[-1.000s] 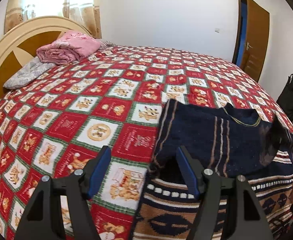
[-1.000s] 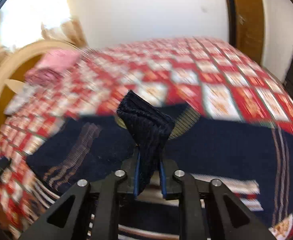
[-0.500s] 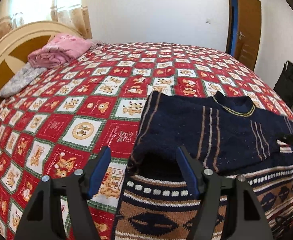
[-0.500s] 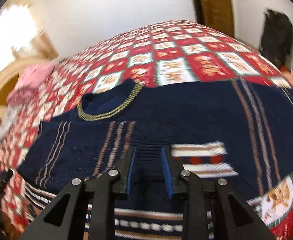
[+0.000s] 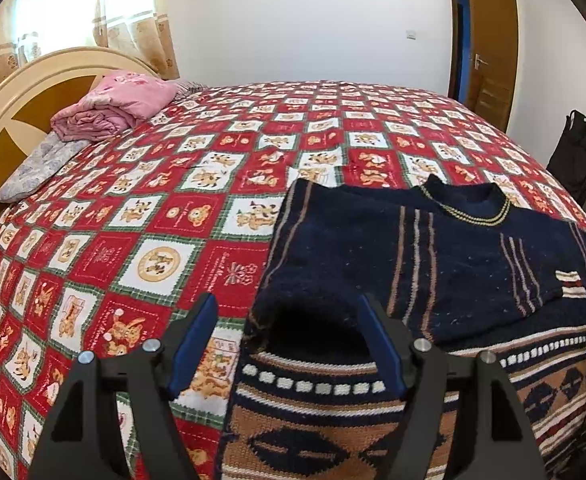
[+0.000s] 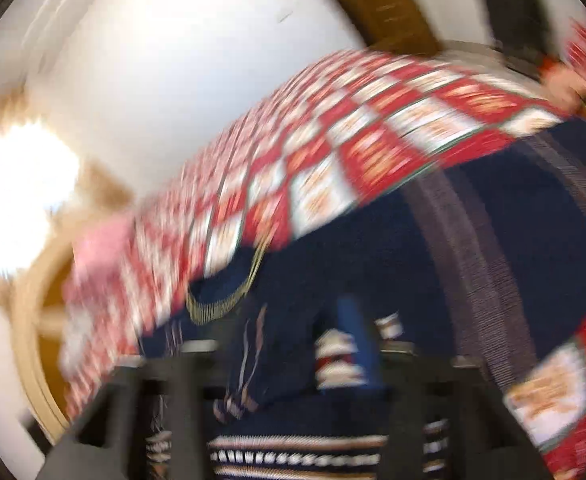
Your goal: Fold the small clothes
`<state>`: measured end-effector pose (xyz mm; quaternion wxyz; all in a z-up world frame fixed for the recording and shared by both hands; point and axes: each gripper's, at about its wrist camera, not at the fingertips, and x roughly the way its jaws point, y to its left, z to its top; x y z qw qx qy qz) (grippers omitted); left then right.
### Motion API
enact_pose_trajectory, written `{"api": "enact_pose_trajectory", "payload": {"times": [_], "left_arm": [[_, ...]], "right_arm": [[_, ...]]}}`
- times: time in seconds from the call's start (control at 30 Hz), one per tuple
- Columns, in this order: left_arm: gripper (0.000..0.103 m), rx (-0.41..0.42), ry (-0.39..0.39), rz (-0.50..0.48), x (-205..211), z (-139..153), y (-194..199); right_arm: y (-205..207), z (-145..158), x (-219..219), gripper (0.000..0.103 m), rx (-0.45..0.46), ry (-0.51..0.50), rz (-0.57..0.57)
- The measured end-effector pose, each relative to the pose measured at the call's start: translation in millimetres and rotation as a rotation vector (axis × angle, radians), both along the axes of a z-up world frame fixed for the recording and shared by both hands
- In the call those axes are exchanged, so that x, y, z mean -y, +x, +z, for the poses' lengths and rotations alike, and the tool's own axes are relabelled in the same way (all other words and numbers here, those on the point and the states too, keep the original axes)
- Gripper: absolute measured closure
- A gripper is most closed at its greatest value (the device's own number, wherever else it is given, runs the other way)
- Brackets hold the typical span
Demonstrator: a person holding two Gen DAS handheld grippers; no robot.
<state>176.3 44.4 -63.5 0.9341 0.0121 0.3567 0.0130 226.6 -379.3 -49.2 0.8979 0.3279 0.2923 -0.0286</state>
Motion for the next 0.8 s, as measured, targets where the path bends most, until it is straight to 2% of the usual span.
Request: {"api": "enact_pose_trajectory", "payload": {"times": [0.07,0.13,0.2,0.27,0.33,0.53,0.67,0.8], "left_arm": [[0.028,0.002,-0.008,-0.009,4.7,1.3,1.3],[0.028,0.004,-0.002,-0.016,9.8,1.6,1.6],[0.028,-0.002,0.007,-0.026,16.2,0.5,2.9],[0.028,-0.010,0.008,-0.031,20.1,-1.0,4.4],[0.028,-0.021,0.004,-0.034,24.4,-2.4,6.0],[0.028,-0.017,0.020,-0.029,30.0,1.6,7.1],[0.028,-0.025,0.028,-0.023,29.7,1.7,9.3],[0.028,-0.025,0.024,-0.009,25.7,2.2,8.6]], "right_arm": [[-19.5,7.4,51.3,0.016,0.014,0.044,-0.126],[-37.4,11.4,101.7,0.016,-0.044,0.018,-0.249],[-48.8,11.0,138.2,0.016,-0.096,-0.021,-0.320],[-59.3,2.4,177.4,0.026,-0.182,-0.026,-0.385],[-64.5,-9.2,203.6,0.048,-0.266,-0.008,-0.429],[-71.1,-45.9,226.9,0.053,-0.358,0.087,-0.485],[-63.1,-54.8,236.4,0.053,-0.321,0.092,-0.504],[-53.8,-52.9,248.6,0.053,-0.258,0.100,-0.569]]}}
